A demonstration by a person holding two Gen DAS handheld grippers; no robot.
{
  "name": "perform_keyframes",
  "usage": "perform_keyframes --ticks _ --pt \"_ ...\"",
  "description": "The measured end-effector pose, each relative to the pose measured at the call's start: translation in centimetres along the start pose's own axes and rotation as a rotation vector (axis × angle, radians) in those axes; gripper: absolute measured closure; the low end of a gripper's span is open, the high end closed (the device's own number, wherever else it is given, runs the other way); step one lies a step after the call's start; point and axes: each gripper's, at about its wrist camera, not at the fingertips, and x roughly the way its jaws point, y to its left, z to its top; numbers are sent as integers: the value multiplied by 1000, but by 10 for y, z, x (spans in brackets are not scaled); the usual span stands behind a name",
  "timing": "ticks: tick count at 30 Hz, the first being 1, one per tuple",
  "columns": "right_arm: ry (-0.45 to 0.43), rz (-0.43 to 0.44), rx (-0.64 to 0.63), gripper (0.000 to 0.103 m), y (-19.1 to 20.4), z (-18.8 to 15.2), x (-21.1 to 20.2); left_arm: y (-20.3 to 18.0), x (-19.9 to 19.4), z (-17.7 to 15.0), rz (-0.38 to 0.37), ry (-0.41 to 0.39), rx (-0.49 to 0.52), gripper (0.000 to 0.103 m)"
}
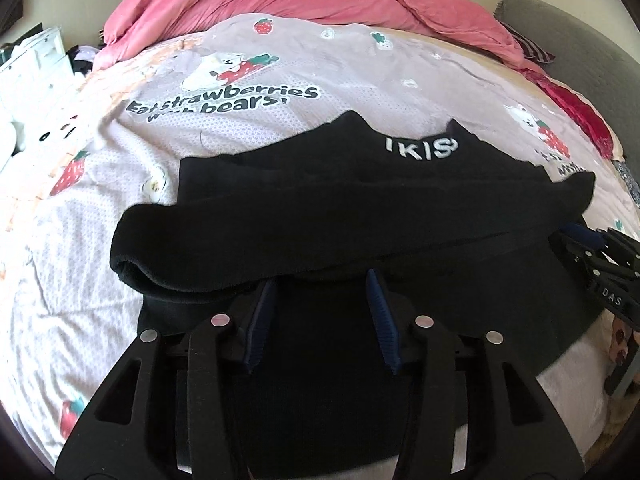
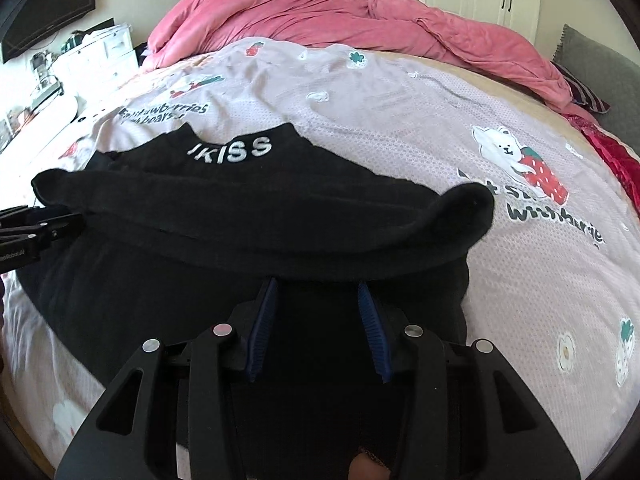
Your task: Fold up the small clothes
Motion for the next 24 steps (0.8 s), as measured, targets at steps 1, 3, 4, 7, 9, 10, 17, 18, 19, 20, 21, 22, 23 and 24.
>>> perform_keyframes --ticks 1,3,4,7,9,10,17,18,19,20,21,22,23,24 --pt "0 0 5 63 -1 3 2 1 3 4 2 0 -4 64" --pt "1 0 15 63 -2 8 5 3 7 11 -6 0 -21 64" --pt "1 1 22 63 -4 10 6 4 9 13 -8 -2 -29 64" --pt "-1 2 28 63 -5 19 10 9 12 22 -20 -13 -74 64" --pt "-4 -3 31 63 -5 25 13 11 15 28 -20 -20 -94 64" --pt "-6 -6 31 63 -6 27 14 13 16 31 -24 -26 -108 64" --pt "-82 -69 128 63 -28 49 13 34 -8 53 -51 -153 -213 64" --pt "-94 -71 152 63 -35 51 9 39 -14 54 -40 -177 -220 64" --pt "-100 -76 167 63 -39 52 7 44 -19 53 -24 -196 -225 64" --pt "-102 -88 179 62 -44 52 5 50 -23 52 -9 -207 -233 64" --pt "-98 -107 182 62 -48 52 5 56 -25 50 3 -215 -243 64" --pt "-92 -117 183 62 -52 51 5 65 -27 47 19 -213 -254 64" --pt "-83 -124 186 62 -56 50 7 72 -25 45 34 -202 -261 64" --pt "-72 -128 199 62 -61 49 10 81 -21 42 49 -184 -272 64"
